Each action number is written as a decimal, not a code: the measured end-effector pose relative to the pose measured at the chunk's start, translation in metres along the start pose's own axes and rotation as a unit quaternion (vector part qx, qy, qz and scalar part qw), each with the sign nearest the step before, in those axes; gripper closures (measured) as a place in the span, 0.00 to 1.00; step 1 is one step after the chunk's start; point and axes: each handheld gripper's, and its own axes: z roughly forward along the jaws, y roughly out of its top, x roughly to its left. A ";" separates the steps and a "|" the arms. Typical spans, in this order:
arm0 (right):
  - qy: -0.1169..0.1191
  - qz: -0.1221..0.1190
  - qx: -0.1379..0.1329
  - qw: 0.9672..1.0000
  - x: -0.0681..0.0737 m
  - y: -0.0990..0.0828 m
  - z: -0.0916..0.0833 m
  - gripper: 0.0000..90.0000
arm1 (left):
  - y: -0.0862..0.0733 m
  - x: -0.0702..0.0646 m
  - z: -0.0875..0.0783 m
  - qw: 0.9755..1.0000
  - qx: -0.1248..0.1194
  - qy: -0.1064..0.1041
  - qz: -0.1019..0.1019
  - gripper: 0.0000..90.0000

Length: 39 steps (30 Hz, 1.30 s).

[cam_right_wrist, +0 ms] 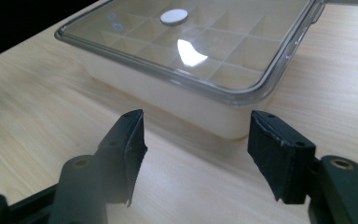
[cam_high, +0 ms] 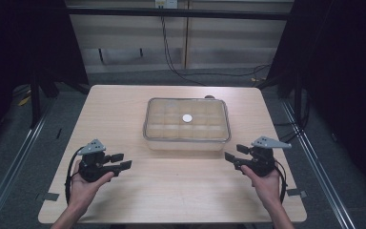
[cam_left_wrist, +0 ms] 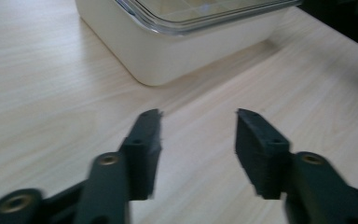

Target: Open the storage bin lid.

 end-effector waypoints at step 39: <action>0.005 0.000 0.042 0.999 -0.038 0.054 0.050 0.25 | 0.049 0.030 0.037 1.000 -0.010 0.025 0.012 0.34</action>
